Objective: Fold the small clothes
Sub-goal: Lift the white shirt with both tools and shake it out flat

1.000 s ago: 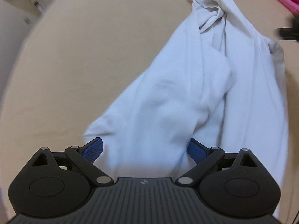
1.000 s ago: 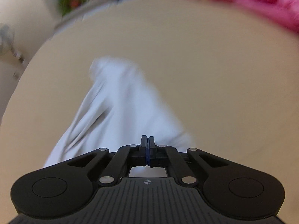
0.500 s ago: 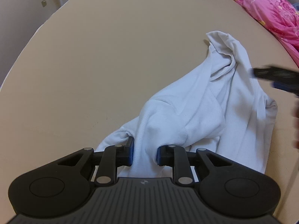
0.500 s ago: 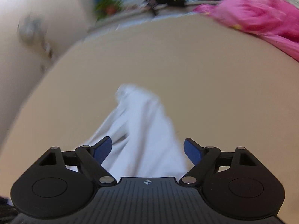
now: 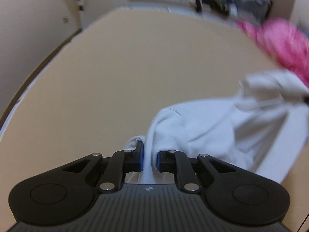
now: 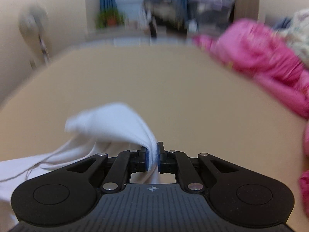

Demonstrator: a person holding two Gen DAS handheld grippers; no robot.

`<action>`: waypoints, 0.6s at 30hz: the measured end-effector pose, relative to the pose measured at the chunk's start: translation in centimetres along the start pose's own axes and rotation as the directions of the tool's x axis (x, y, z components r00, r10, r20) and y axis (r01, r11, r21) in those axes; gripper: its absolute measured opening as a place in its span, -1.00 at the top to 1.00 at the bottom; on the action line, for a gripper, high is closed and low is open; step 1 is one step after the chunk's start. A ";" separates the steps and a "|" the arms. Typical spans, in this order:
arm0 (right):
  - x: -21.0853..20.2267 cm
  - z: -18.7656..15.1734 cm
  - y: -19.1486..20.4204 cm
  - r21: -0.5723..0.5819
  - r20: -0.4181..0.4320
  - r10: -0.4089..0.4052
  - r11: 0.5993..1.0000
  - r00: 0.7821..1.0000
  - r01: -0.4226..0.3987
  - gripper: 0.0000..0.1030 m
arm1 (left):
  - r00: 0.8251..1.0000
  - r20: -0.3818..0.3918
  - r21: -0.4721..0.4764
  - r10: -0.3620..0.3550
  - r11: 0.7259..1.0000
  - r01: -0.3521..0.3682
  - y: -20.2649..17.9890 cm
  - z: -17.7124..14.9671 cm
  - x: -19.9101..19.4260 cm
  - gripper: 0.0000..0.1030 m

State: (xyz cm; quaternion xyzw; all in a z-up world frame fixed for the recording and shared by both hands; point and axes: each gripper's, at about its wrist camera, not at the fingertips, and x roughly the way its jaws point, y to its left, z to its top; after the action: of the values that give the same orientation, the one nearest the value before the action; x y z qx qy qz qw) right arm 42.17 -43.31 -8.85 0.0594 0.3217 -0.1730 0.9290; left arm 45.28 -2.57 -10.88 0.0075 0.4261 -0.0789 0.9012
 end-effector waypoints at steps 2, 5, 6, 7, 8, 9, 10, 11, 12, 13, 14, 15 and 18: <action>-6.6 -0.1 -1.5 0.005 0.107 0.028 1.000 0.994 -0.028 0.86 | 0.998 0.063 -0.024 -0.012 1.000 0.014 1.3 -0.9 -5.0 0.85; -16.2 -0.5 -3.8 0.010 0.249 0.075 0.997 0.966 -0.080 0.86 | 0.984 0.180 -0.019 0.016 1.000 -0.012 3.0 -2.5 -14.0 0.88; -19.4 -0.7 -4.4 0.012 0.294 0.091 0.995 0.952 -0.099 0.86 | 0.973 0.230 -0.025 0.024 0.999 -0.019 3.7 -3.2 -17.4 0.88; -22.8 -1.2 -5.0 0.019 0.337 0.112 0.992 0.935 -0.126 0.86 | 0.962 0.273 -0.031 0.028 0.999 -0.020 4.3 -3.8 -20.4 0.88; -26.0 -2.1 -5.7 0.033 0.376 0.132 0.987 0.917 -0.155 0.86 | 0.952 0.304 -0.044 0.022 0.999 -0.009 5.1 -4.3 -23.5 0.89; -29.2 -3.3 -6.4 0.035 0.410 0.149 0.983 0.900 -0.179 0.86 | 0.943 0.333 -0.060 0.014 0.998 0.006 5.8 -4.8 -26.3 0.89; -31.6 -3.8 -7.0 0.028 0.440 0.155 0.982 0.885 -0.186 0.86 | 0.927 0.375 -0.072 0.018 0.997 0.010 6.4 -5.6 -29.3 0.89; -34.5 -4.8 -7.1 0.015 0.476 0.160 0.982 0.864 -0.190 0.86 | 0.913 0.408 -0.079 0.019 0.997 0.014 5.8 -6.6 -31.8 0.89; -37.2 -6.0 -7.4 0.003 0.507 0.170 0.980 0.845 -0.199 0.86 | 0.891 0.454 -0.096 0.018 0.995 0.029 6.2 -7.8 -34.8 0.89; -39.7 -6.8 -7.9 -0.008 0.531 0.182 0.978 0.828 -0.210 0.86 | 0.872 0.490 -0.112 0.011 0.992 0.051 6.4 -8.9 -37.3 0.89; -42.1 -7.6 -8.0 -0.021 0.554 0.196 0.975 0.809 -0.222 0.86 | 0.855 0.519 -0.125 0.002 0.989 0.074 6.6 -9.5 -39.7 0.89; -44.2 -8.3 -8.1 -0.045 0.569 0.214 0.972 0.794 -0.230 0.86 | 0.836 0.549 -0.136 -0.006 0.986 0.096 6.9 -10.6 -42.3 0.89; -49.6 -9.8 -9.3 -0.066 0.594 0.262 0.958 0.760 -0.279 0.86 | 0.800 0.600 -0.162 -0.026 0.975 0.153 8.3 -12.5 -48.9 0.89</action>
State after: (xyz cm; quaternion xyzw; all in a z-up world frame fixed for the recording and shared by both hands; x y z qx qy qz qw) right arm -3.20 -35.80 14.07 0.0599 -0.0013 -0.0512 0.9969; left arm 6.44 13.31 18.32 -0.1295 0.1281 -0.0764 0.9803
